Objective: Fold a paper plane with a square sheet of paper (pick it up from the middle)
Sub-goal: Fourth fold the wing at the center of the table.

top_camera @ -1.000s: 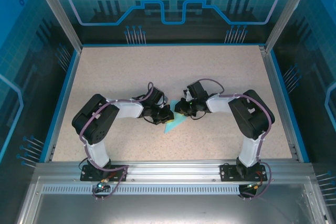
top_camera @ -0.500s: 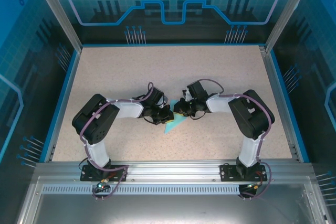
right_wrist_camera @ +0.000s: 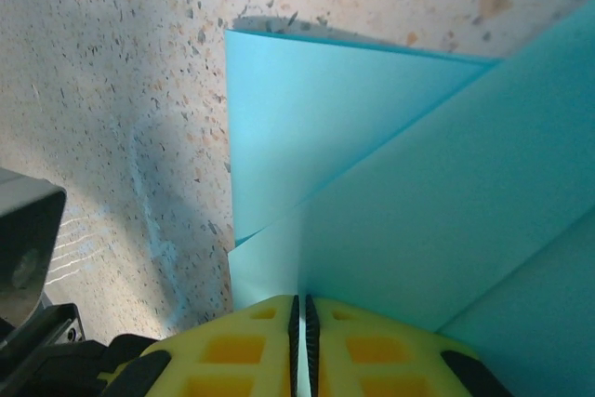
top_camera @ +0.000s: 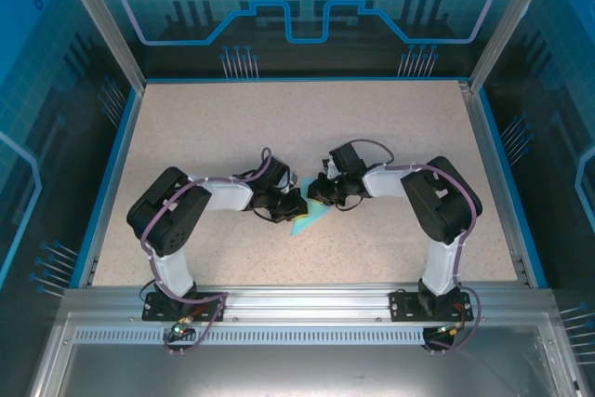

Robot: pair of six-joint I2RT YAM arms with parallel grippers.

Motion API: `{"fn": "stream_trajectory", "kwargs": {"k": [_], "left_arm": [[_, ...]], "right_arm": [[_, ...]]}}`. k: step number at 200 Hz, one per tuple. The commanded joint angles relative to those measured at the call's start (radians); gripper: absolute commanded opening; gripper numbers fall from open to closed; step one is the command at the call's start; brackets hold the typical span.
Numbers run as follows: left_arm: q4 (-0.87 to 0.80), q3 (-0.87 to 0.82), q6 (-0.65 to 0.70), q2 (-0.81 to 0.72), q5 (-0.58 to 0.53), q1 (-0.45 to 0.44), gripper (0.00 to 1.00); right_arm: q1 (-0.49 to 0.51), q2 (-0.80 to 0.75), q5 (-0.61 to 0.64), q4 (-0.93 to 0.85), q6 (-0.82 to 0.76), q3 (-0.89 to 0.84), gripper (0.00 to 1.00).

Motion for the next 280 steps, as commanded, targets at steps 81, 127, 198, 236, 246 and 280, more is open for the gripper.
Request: {"fn": "stream_trajectory", "kwargs": {"k": [81,127,198,236,246,280], "left_arm": [[-0.142,-0.128,0.064,-0.093,0.038,-0.008,0.08],[-0.223,-0.159,0.117,-0.120,0.004,-0.012,0.08],[-0.280,-0.192,0.149,-0.138,0.001,-0.020,0.08],[-0.297,-0.196,0.122,-0.171,-0.023,-0.020,0.07],[-0.311,-0.196,0.116,-0.180,-0.032,-0.019,0.07],[-0.306,-0.197,0.123,-0.230,-0.025,-0.020,0.07]], "right_arm": [[0.009,0.034,0.066,-0.074,-0.027,-0.014,0.14],[0.008,0.033,0.072,-0.088,-0.031,-0.013,0.13],[0.008,0.030,0.069,-0.096,-0.034,-0.014,0.14],[0.009,0.026,0.067,-0.093,-0.032,-0.013,0.14],[0.008,0.024,0.066,-0.097,-0.034,-0.010,0.14],[0.010,0.024,0.051,-0.081,-0.045,-0.011,0.15]]}}
